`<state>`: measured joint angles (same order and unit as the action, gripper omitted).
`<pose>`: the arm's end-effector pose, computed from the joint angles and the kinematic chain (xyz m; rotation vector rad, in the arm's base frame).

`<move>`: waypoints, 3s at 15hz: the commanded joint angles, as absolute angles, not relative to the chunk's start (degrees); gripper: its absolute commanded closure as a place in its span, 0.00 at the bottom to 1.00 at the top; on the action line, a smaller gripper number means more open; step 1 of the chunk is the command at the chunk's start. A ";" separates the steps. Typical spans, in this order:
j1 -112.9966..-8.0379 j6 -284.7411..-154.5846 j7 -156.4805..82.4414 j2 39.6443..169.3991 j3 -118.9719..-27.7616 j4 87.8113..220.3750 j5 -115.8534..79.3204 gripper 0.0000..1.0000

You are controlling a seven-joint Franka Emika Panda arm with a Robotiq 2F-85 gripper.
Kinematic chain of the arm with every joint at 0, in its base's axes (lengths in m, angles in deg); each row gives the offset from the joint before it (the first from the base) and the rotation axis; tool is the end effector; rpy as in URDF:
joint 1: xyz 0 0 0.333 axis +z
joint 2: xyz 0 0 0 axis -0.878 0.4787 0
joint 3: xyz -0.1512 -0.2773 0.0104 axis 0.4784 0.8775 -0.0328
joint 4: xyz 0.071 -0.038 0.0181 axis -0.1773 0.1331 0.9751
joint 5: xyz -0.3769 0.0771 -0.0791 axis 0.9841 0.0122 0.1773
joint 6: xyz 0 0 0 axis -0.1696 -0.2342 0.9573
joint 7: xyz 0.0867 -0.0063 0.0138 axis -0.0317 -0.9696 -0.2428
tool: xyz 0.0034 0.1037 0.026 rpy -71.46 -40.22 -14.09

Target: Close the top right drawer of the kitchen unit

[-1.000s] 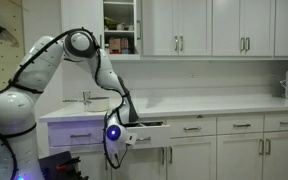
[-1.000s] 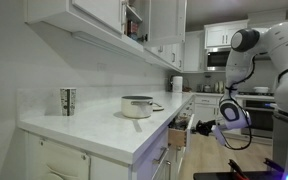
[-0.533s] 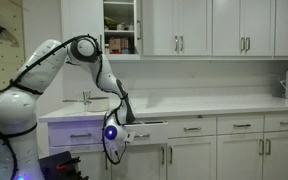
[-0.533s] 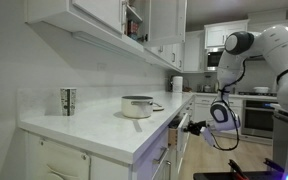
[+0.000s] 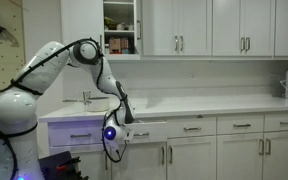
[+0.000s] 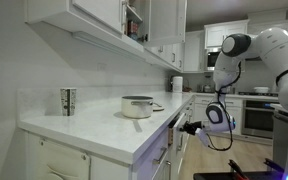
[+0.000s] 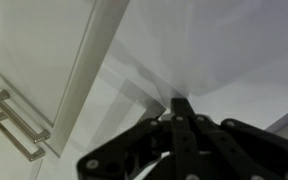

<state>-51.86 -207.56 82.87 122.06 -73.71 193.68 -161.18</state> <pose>0.4764 0.0733 0.0762 -2.0845 0.2156 -0.9469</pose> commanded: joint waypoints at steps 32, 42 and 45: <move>-49.26 -197.76 90.49 114.81 -79.57 202.40 -171.13 1.00; -53.01 -222.19 87.74 112.27 -70.07 198.15 -163.47 0.37; -57.04 -227.35 88.45 111.27 -63.71 200.16 -160.77 0.15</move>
